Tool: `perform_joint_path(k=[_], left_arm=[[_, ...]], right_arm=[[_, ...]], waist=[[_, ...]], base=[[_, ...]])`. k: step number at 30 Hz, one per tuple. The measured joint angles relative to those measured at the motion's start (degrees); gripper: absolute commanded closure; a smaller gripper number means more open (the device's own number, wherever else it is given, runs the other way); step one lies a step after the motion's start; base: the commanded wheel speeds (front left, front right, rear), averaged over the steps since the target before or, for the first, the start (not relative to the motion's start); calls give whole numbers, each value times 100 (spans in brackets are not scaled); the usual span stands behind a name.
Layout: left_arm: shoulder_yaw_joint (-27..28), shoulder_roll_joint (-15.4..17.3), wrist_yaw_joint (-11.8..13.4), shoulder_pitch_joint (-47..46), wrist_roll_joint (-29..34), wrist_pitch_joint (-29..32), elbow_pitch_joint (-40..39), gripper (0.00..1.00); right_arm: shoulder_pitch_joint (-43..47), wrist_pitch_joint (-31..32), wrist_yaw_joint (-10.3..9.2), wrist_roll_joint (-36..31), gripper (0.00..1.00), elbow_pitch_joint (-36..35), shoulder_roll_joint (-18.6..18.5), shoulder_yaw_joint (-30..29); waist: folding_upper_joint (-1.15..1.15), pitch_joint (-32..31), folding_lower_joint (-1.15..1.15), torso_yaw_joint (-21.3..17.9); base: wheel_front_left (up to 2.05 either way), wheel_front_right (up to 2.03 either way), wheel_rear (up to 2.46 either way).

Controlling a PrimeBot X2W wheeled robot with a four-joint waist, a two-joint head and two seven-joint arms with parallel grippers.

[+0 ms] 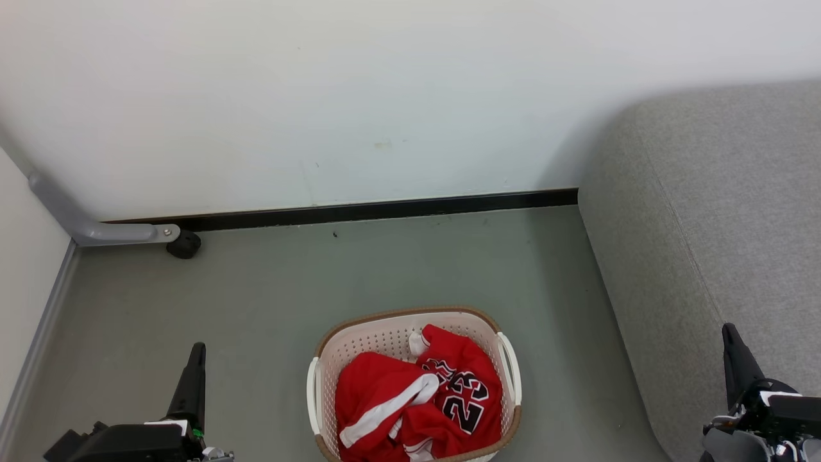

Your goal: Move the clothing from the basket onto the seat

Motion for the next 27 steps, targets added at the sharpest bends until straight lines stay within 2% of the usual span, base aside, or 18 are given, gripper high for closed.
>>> perform_joint_path(k=[27], left_arm=[[0,0,0,0,0,0,0,100]], right_arm=[[0,0,0,0,100,0,0,0]], waist=[[0,0,0,0]], base=[[0,0,0]])
